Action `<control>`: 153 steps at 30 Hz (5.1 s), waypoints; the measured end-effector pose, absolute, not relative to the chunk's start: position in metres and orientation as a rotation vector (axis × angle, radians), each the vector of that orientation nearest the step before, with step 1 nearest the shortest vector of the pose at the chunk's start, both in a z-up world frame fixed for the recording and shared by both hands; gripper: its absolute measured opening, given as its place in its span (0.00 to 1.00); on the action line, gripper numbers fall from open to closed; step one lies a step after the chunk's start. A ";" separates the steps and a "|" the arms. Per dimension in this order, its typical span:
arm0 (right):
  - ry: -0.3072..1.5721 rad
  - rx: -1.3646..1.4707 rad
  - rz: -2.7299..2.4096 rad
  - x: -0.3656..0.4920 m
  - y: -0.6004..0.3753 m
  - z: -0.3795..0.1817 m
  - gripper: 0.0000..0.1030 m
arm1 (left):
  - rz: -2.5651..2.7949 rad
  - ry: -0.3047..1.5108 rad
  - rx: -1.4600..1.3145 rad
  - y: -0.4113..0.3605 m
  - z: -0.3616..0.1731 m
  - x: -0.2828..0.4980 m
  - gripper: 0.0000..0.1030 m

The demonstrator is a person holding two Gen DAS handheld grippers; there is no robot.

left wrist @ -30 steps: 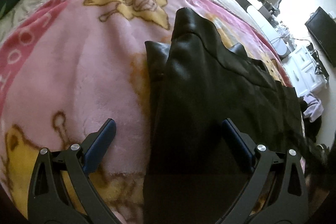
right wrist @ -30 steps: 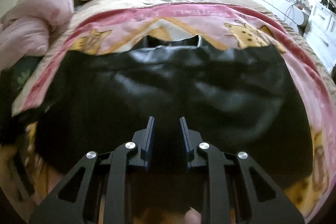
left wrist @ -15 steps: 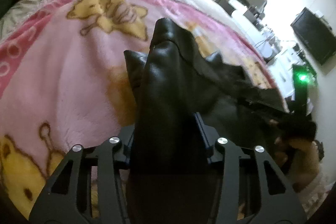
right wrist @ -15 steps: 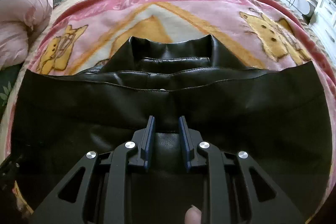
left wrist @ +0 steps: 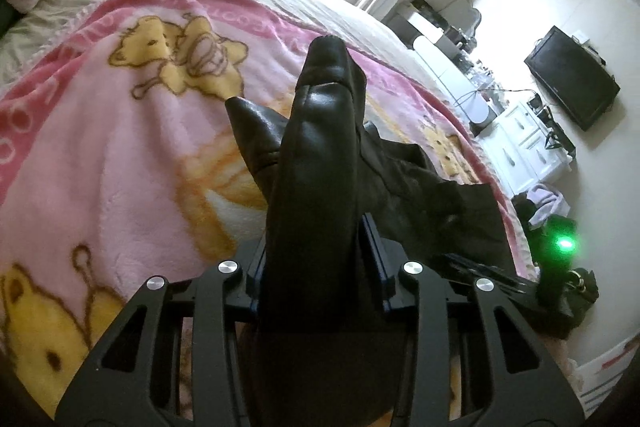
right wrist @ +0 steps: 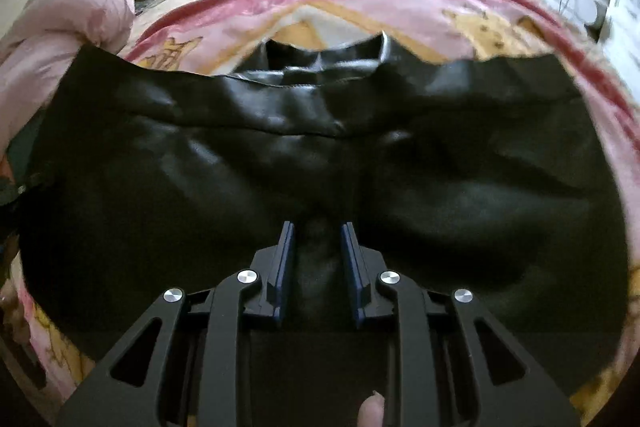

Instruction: Fold large clothes

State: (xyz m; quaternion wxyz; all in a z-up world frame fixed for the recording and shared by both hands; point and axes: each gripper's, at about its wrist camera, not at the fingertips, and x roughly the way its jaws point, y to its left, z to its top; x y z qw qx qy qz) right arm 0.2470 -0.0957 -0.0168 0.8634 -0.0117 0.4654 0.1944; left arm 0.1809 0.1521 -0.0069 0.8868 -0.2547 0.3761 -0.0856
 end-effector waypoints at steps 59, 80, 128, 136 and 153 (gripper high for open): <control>0.233 -0.298 0.254 0.105 -0.150 0.033 0.16 | -0.383 0.769 -0.086 -0.081 0.107 0.221 0.32; 0.629 0.463 0.410 0.150 -0.268 -0.030 0.17 | -0.290 0.771 -0.148 -0.076 0.075 0.225 0.58; 0.943 0.513 0.465 0.237 -0.371 -0.012 0.80 | -0.469 1.060 -0.489 -0.081 -0.047 0.231 0.85; 1.051 0.637 0.528 0.221 -0.375 -0.049 0.85 | -0.485 1.079 -0.517 -0.086 -0.053 0.231 0.86; 1.015 0.555 0.365 0.167 -0.320 -0.023 0.85 | -0.388 1.033 -0.209 -0.076 -0.028 0.224 0.82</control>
